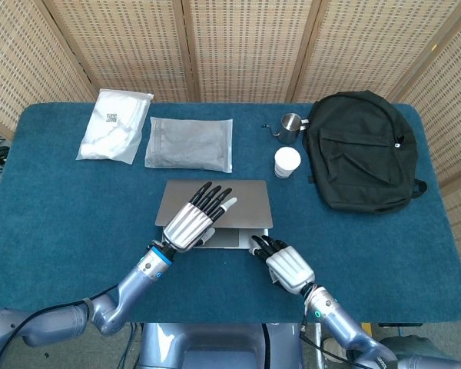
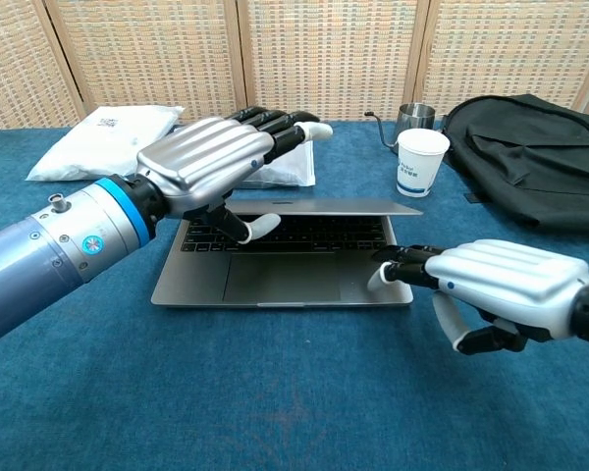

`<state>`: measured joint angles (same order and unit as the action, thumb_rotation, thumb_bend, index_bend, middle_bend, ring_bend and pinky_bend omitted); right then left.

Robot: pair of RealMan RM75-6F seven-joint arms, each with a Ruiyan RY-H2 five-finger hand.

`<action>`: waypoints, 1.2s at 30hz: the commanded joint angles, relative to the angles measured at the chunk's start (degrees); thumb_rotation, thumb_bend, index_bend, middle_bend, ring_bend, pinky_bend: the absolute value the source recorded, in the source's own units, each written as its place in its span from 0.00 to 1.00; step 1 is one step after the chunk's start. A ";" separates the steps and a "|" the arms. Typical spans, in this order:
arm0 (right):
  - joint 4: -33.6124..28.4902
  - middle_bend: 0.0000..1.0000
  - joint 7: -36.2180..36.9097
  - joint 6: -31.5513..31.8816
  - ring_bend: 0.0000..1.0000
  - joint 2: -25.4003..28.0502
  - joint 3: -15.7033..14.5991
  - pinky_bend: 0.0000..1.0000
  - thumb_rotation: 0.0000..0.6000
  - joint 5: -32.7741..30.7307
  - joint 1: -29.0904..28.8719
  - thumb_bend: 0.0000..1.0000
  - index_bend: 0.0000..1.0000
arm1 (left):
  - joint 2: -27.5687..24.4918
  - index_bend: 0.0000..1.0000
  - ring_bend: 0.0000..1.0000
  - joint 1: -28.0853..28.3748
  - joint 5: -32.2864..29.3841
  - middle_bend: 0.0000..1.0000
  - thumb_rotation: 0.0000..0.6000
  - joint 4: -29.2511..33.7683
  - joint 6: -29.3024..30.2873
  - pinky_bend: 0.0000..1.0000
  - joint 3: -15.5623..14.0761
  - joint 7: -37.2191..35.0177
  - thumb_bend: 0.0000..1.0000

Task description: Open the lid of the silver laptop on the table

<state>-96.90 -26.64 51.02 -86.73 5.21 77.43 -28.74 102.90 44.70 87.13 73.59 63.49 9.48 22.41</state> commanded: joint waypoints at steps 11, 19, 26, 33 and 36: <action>-2.81 0.00 -12.41 -1.37 0.00 -3.03 0.69 0.20 1.00 -15.47 -4.63 1.00 0.10 | 0.51 0.00 0.00 0.48 -0.38 0.00 1.00 -0.97 -0.04 0.00 -0.11 -0.76 0.42; -2.76 0.01 -16.93 -0.56 0.00 -4.50 0.17 0.20 1.00 -22.98 -7.43 1.00 0.09 | 0.30 0.00 0.00 0.80 -0.42 0.00 1.00 -0.89 0.12 0.00 -0.07 -0.89 0.42; -3.57 0.02 -19.33 0.60 0.00 -4.22 -1.03 0.20 1.00 -27.44 -9.97 1.00 0.09 | -0.22 0.00 0.00 0.98 -0.80 0.00 1.00 -1.14 0.20 0.00 0.05 -1.04 0.42; -4.00 0.03 -20.36 2.32 0.00 -3.87 -2.20 0.20 1.00 -30.25 -11.66 1.00 0.09 | -0.42 0.00 0.00 1.40 -1.26 0.00 1.00 -2.21 0.33 0.00 0.56 -0.76 0.42; -3.98 0.03 -20.23 2.72 0.00 -3.70 -2.57 0.20 1.00 -30.57 -12.09 1.00 0.09 | -0.50 0.00 0.00 1.63 -1.50 0.00 1.00 -2.42 0.39 0.00 0.93 -0.75 0.42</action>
<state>-100.89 -46.90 53.67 -90.47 2.71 46.91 -40.77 102.42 46.28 85.68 71.21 63.84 10.35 21.65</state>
